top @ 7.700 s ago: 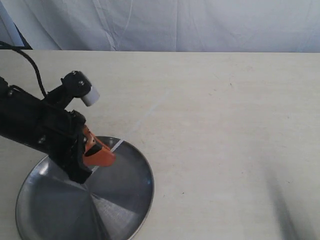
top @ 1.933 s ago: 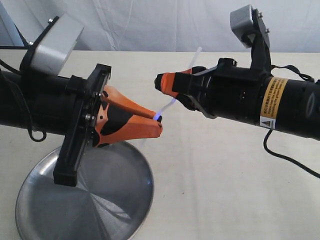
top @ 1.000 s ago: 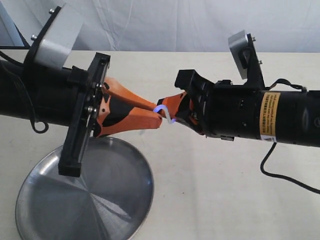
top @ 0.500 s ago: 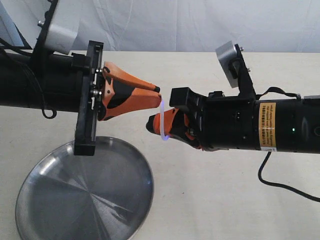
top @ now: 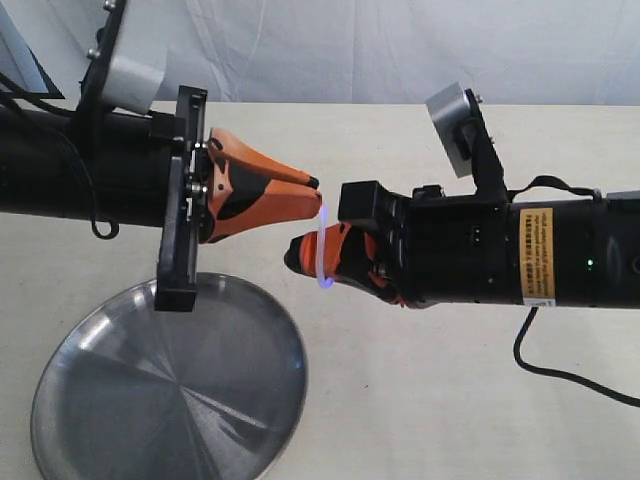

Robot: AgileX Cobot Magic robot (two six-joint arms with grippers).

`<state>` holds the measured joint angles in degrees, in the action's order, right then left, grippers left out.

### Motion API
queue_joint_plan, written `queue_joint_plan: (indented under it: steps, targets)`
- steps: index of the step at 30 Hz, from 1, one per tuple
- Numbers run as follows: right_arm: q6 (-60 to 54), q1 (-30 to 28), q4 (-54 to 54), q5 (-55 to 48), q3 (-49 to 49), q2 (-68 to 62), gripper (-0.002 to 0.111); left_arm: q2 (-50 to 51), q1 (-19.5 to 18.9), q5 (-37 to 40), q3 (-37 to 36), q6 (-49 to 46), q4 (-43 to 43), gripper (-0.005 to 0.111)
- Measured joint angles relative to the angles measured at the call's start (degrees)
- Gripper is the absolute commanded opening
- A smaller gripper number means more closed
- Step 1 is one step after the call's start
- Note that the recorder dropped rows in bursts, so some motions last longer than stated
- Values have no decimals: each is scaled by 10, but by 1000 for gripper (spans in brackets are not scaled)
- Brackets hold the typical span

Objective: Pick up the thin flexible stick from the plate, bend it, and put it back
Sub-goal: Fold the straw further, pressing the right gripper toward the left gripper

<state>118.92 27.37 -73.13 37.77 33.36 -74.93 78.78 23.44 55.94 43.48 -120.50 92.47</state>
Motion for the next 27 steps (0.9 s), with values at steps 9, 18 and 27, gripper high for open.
queue_joint_plan:
  steps: [9, 18, 27]
  targets:
    - [-18, 0, -6, 20, 0, -1, -1, 6, 0, 7, 0, 0, -7, 0]
    - [-43, -2, -14, 43, -1, -1, -1, 6, 0, 18, 0, 0, -15, 0]
    - [-86, -6, -14, 70, -6, -1, -1, 4, 6, 30, 0, 0, -25, 0]
